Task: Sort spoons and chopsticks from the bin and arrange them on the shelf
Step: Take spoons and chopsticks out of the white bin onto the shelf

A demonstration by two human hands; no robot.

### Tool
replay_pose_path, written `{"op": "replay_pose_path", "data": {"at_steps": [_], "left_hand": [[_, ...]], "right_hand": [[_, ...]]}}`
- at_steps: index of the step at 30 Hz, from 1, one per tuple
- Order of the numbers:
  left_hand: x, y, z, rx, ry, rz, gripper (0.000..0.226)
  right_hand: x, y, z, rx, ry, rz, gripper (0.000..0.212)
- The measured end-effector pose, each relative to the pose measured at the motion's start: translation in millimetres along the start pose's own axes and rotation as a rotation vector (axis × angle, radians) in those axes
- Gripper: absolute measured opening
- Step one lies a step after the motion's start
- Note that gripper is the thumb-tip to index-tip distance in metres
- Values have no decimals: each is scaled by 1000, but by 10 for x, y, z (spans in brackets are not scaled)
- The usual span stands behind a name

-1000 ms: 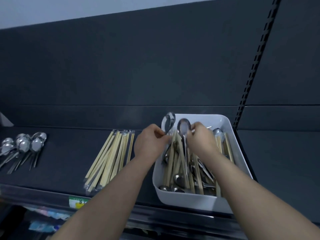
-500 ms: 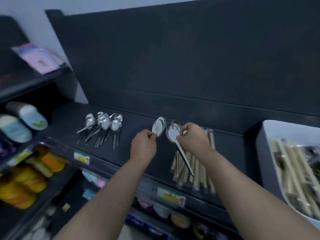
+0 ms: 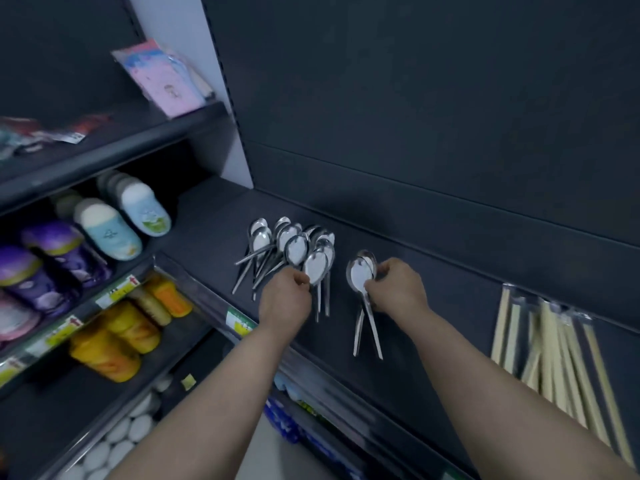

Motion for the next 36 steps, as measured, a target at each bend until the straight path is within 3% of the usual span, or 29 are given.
{"op": "replay_pose_path", "data": {"at_steps": [6,11,17,21,29,36], "left_hand": [[-155,-22,534,15,-76,22,16],[-179,42,760,-34,-47,120,19],[-29,-11,857,-41,82,250,27],[145,-86,742,-26,169,274,27],[487,201,-28,-335,443,180,28],[1027,580,-1042,-513,706,234,21]], "right_hand": [[-180,313,491,-20,46,8,16],[-249,513,660,-78,56,35,36],[-428,385,561,56,-56,-404,32],[-488,255,316,153,-121,-544,31],[-67,76,-606,200,-108,-787,32],[600,-635,-1605,361,80,-861,32]]}}
Point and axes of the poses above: each hand's wrist, its own z-axis towards the middle knuckle, its own y-axis out of the palm, x = y × z, the point moved 8 cm from there along z, towards the middle knuckle, and after that the axes turned 8 degrees about y, right-handed, at the moved point
